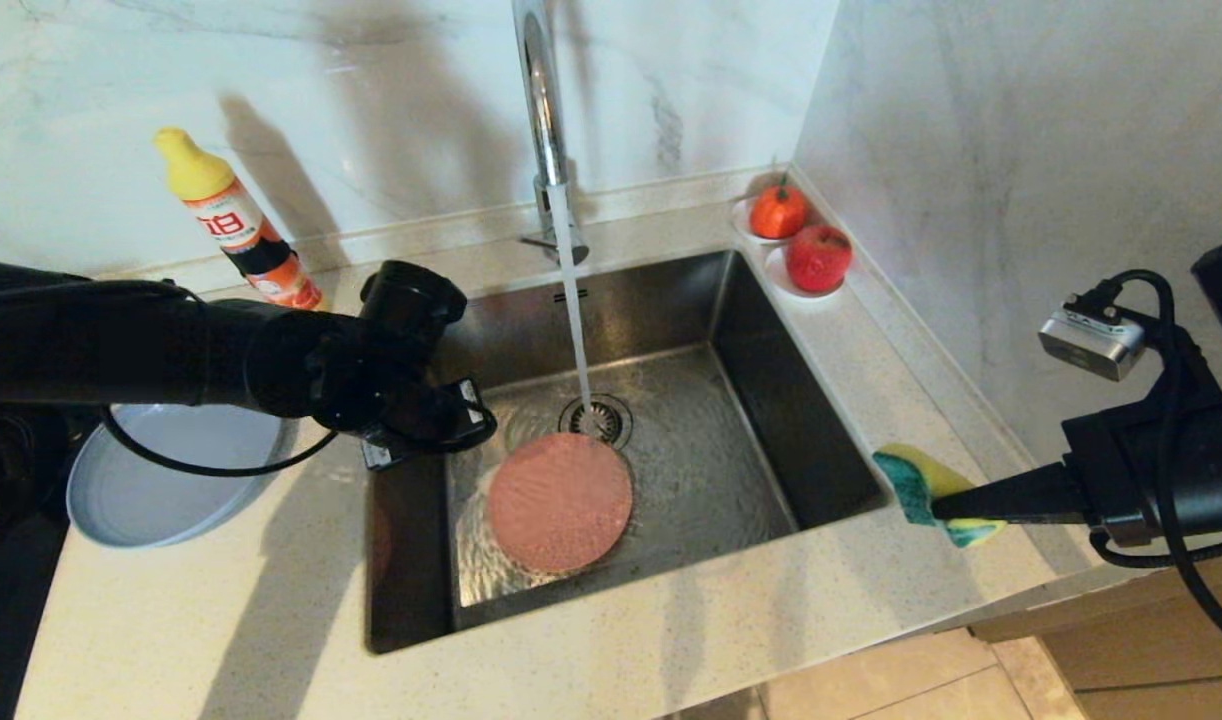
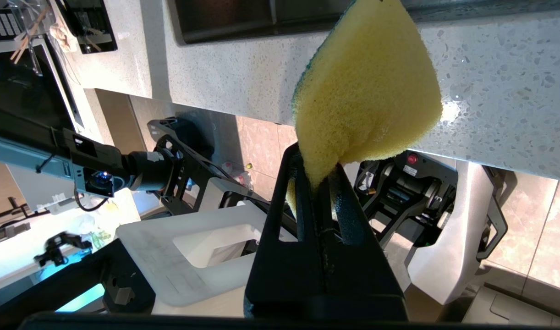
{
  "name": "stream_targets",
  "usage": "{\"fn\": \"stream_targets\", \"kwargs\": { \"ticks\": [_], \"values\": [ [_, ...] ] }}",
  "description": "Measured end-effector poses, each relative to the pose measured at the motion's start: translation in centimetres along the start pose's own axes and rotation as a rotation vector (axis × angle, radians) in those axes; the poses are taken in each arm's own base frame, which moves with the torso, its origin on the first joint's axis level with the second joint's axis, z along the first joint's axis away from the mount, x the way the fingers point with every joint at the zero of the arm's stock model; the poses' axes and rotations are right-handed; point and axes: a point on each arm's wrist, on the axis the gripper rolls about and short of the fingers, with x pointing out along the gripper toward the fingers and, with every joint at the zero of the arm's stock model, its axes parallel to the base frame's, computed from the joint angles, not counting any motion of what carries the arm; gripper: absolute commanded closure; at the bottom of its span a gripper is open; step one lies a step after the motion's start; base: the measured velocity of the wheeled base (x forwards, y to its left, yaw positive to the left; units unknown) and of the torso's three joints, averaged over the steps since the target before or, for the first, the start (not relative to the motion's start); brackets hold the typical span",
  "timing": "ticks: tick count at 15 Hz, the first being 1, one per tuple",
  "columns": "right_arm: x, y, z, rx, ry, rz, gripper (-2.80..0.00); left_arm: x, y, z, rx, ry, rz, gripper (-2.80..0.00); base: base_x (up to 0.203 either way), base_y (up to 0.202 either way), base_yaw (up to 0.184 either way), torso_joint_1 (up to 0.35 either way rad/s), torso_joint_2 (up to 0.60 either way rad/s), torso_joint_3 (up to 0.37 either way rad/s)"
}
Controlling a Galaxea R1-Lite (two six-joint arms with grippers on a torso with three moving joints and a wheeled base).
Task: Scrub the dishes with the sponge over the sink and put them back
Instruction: Rinse the plate
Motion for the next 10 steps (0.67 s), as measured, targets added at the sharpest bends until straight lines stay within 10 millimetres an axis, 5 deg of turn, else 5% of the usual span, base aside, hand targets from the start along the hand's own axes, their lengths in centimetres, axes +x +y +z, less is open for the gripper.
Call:
{"fn": "stream_targets", "kwargs": {
  "ticks": [9,10],
  "values": [
    [0.4,-0.3,0.1,0.01,0.013,-0.004,0.0,4.8,-0.3,-1.7,0.061,0.113,0.009,0.0,0.0,0.0,0.0,0.0,0.0,0.0],
    [0.4,-0.3,0.1,0.01,0.013,-0.004,0.0,5.1,-0.3,-1.8,0.069,0.117,0.012,-2.56,0.0,0.0,0.0,0.0,0.0,0.0]
  ]
}}
